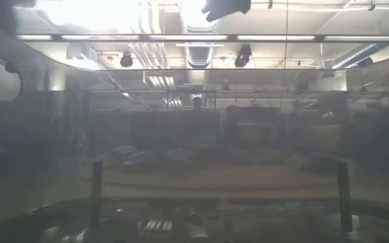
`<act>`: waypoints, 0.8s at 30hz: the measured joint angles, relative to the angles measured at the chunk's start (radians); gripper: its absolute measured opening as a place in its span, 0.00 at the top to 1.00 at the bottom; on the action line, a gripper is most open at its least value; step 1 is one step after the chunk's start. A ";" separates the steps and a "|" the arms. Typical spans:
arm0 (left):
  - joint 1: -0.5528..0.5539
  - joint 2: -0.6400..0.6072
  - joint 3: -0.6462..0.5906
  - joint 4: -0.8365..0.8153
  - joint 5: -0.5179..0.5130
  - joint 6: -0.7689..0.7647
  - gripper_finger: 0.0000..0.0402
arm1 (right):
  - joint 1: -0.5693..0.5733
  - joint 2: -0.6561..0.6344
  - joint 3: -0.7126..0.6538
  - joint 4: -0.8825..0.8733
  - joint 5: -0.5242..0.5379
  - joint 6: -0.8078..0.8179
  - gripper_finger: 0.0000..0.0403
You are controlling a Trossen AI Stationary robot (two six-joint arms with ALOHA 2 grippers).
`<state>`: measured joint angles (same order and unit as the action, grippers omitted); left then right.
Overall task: Pick and place Granola Bars by type
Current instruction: Put the bottom right blue granola bar into the bottom bin
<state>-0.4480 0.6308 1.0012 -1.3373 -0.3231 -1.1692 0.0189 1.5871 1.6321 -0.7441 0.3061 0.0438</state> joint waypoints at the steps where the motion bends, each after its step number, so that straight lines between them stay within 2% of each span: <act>1: 0.000 0.000 -0.005 0.077 -0.047 0.028 0.72 | 0.000 0.000 0.000 0.000 0.000 -0.002 0.46; 5: 0.000 0.008 -0.025 0.426 -0.166 0.275 0.76 | 0.000 0.000 0.000 0.000 0.000 -0.004 0.46; 10: 0.001 0.025 -0.020 0.734 -0.218 0.554 0.90 | 0.000 0.000 0.000 -0.007 0.000 -0.004 0.46; 13: 0.001 0.030 -0.014 0.795 -0.231 0.630 0.98 | 0.000 0.000 0.000 -0.008 0.000 -0.003 0.46; 16: 0.001 0.034 -0.013 0.823 -0.262 0.674 0.99 | 0.000 0.000 0.000 -0.008 -0.026 -0.003 0.46; 24: 0.001 0.081 -0.015 0.937 -0.308 0.786 1.00 | 0.001 -0.010 0.000 -0.054 -0.190 -0.015 0.46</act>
<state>-0.4473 0.7122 0.9867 -0.4007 -0.6311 -0.3834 0.0196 1.5771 1.6325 -0.7985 0.1161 0.0293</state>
